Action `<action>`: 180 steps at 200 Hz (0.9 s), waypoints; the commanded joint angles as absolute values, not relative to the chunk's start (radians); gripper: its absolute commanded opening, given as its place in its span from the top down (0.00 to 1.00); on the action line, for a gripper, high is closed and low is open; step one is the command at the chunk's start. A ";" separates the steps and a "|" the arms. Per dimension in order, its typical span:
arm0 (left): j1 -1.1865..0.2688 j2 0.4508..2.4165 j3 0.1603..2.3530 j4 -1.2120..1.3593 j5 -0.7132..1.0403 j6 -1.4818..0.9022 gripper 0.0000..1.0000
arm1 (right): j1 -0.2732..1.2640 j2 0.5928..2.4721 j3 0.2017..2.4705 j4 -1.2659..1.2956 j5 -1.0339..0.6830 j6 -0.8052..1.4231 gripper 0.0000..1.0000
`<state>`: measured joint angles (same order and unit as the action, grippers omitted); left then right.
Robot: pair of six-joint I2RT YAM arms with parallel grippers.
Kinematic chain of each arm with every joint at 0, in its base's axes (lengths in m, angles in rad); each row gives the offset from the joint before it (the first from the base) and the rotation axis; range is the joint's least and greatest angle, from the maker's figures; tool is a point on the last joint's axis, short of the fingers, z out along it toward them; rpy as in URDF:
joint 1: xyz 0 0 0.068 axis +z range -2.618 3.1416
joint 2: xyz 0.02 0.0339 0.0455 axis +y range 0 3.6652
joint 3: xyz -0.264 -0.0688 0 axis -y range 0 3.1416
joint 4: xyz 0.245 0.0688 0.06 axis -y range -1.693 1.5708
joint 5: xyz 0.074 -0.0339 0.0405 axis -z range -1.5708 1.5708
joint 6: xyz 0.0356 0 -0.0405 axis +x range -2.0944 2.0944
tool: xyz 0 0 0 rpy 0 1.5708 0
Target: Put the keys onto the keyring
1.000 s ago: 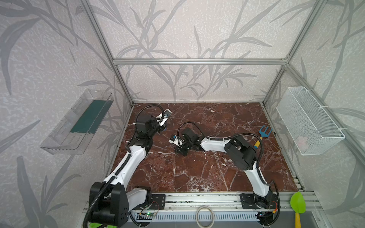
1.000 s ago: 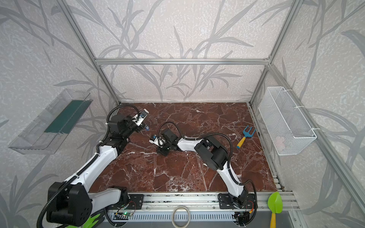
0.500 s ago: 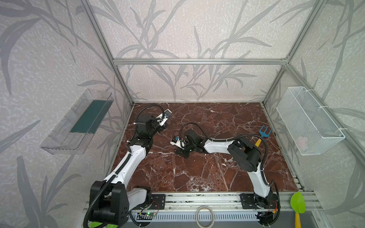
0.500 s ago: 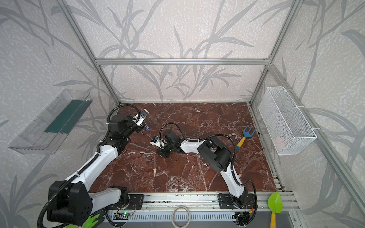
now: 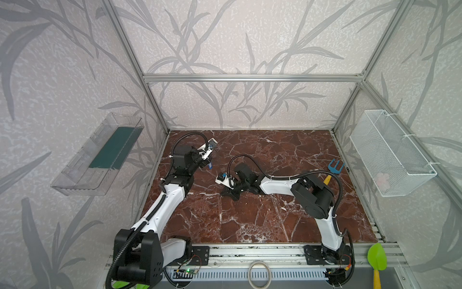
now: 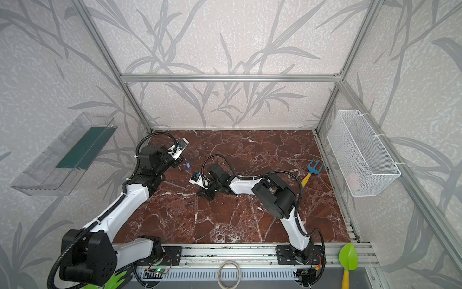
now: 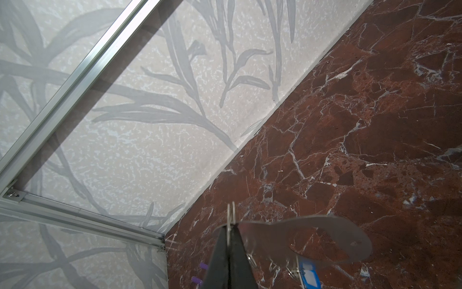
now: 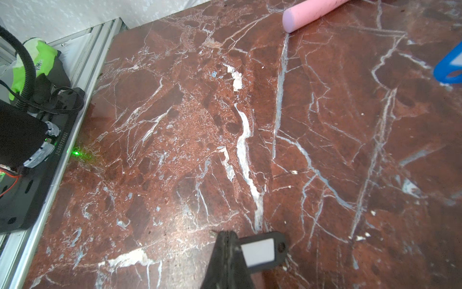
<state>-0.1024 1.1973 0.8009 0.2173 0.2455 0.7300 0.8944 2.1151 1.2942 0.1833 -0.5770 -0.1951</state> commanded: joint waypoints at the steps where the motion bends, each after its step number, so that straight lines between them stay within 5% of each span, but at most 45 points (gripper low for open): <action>1: -0.099 1.200 0.814 0.240 0.285 0.726 1.00 | 0.883 2.071 1.253 0.237 -0.585 -0.182 1.00; 152: -0.101 1.234 0.824 0.238 0.347 0.706 1.00 | 0.852 2.069 1.255 0.108 -0.535 -0.207 1.00; 180: -0.103 1.238 0.825 0.240 0.347 0.706 1.00 | 0.853 2.052 1.239 0.141 -0.534 -0.186 0.81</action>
<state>-0.1024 1.2327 0.8013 0.2157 0.3275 0.7136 0.8490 2.0781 1.2282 0.1310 -0.5396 -0.1989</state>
